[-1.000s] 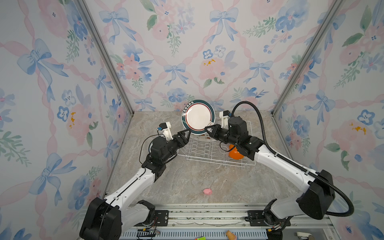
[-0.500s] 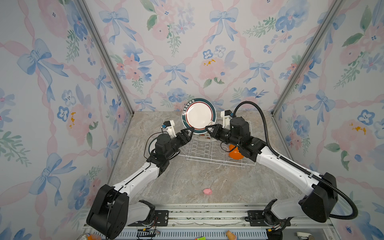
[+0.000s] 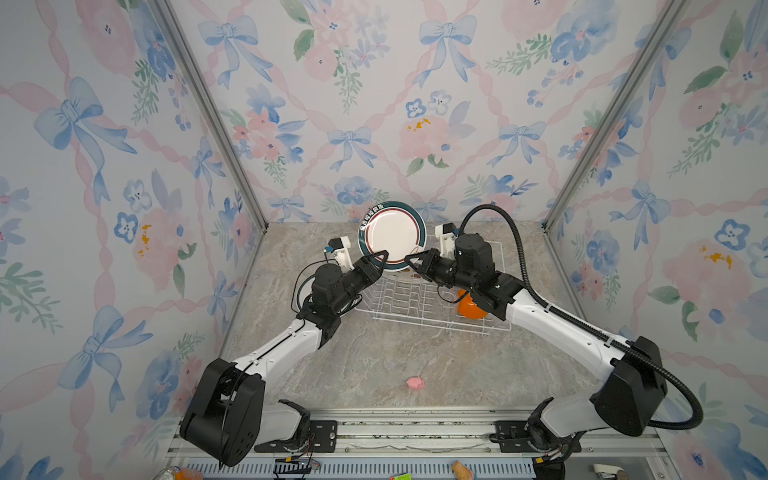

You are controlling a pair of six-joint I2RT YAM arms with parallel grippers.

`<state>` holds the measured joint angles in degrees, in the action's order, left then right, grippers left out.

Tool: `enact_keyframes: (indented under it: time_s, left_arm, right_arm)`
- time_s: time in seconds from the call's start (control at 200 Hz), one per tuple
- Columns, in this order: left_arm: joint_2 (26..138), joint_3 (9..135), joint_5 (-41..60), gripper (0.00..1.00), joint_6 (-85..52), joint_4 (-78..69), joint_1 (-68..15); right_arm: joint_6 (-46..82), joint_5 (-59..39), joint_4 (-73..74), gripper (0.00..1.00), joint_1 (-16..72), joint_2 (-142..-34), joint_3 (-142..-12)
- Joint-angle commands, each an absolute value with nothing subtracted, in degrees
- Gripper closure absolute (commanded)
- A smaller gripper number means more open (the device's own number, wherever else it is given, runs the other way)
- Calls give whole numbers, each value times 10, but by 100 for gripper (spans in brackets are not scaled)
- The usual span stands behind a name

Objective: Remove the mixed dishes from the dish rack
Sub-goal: 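Carry the plate toward the stacked plates with the left gripper while the right withdraws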

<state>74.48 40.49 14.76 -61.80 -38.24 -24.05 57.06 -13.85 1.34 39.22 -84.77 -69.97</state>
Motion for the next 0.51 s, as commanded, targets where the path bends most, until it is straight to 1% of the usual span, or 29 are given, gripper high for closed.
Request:
enact_keyframes:
  time_s: [0.0,0.045,0.105,0.255,0.3,0.34,0.375,0.38,0.39,0.4,0.405,0.41,0.42,0.5]
  left_arm:
    - [747,417,156,84,-619,-400,-237]
    - [747,416,156,93,-619,-400,-235]
    - [746,414,157,100,-619,-401,-233]
    - [743,407,158,100,-620,-400,-232]
    - [741,404,156,100,-620,-401,-230]
    - [740,402,155,100,-620,-401,-230]
    - [739,400,154,100,-621,-400,-229]
    - [739,400,153,100,-621,-400,-228]
    - [738,399,153,100,-621,-400,-228]
    - [738,399,153,100,-621,-400,-228]
    - [737,399,153,100,-621,-400,-228]
    - [737,398,153,100,-621,-400,-228]
    - [737,398,152,100,-621,-400,-227]
    - [734,395,151,100,-620,-400,-225]
  right_arm:
    - [586,-179,74,100,389,-850,-695]
    - [589,-183,77,100,387,-852,-694]
    - [591,-185,80,100,386,-853,-692]
    - [591,-189,83,100,381,-857,-690]
    - [590,-191,84,93,380,-858,-689]
    - [589,-192,86,84,379,-858,-688]
    - [588,-193,88,73,379,-858,-687]
    - [588,-193,88,70,378,-857,-687]
    - [588,-193,89,68,378,-857,-687]
    - [588,-193,89,64,378,-857,-686]
    - [588,-192,90,60,377,-857,-686]
    - [588,-192,90,60,377,-857,-686]
    - [587,-193,90,56,378,-857,-686]
    - [582,-192,90,44,377,-855,-684]
